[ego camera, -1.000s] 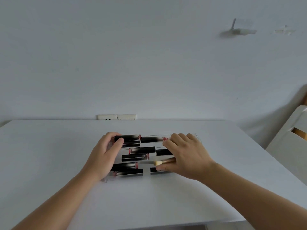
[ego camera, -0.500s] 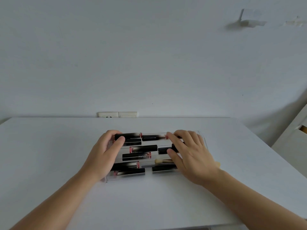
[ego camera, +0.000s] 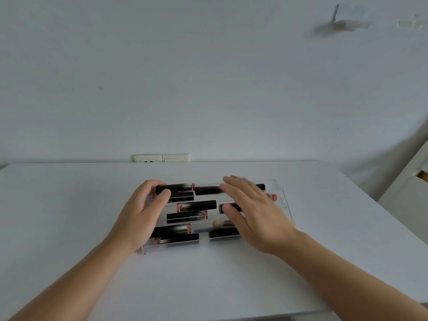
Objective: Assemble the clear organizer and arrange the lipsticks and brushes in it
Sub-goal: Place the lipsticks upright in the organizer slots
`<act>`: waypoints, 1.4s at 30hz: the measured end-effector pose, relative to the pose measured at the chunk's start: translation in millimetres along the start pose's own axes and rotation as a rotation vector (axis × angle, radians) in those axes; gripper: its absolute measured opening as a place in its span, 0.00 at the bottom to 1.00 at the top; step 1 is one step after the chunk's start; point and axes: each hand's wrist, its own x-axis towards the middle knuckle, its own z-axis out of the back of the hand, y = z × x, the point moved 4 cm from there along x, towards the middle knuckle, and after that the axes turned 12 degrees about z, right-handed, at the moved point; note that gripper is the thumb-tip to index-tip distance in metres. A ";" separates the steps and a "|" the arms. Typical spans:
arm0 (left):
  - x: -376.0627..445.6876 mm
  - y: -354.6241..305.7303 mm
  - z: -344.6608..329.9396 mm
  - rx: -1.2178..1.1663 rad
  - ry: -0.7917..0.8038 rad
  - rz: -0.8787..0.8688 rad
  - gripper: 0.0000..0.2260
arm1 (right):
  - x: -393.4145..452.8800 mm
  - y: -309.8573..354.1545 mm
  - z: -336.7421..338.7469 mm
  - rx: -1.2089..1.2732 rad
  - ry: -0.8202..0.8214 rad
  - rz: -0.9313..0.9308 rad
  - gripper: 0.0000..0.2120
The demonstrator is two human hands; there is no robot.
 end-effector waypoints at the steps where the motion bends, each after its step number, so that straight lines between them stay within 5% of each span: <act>1: 0.0 0.0 0.1 0.001 -0.001 0.002 0.03 | 2.6 3.8 -1.6 0.030 0.000 0.030 0.23; 6: 0.2 -1.1 0.0 -0.009 -0.005 0.005 0.03 | 8.3 7.1 5.6 0.147 -0.147 0.083 0.21; 12: 1.0 -2.8 0.8 0.008 -0.007 0.009 0.03 | -8.6 -30.6 20.4 -0.025 -0.293 -0.058 0.13; 16: 2.3 -3.9 2.6 0.042 -0.006 0.038 0.06 | -15.1 -43.8 19.1 -0.006 -0.210 -0.174 0.13; 24: 30.8 -36.6 15.4 0.312 0.170 -0.067 0.13 | 18.0 -25.3 33.2 -0.005 -0.173 -0.120 0.11; 32: 57.8 -58.6 5.6 0.650 0.416 -0.051 0.05 | 95.5 12.7 10.2 0.050 0.209 -0.042 0.08; 37: 55.6 -56.5 14.6 0.445 0.266 -0.083 0.05 | 105.3 10.4 1.2 -0.011 0.195 -0.092 0.07; 42: 48.0 -43.2 26.8 -0.115 0.200 0.002 0.06 | 113.9 11.3 -2.9 0.011 0.316 -0.057 0.09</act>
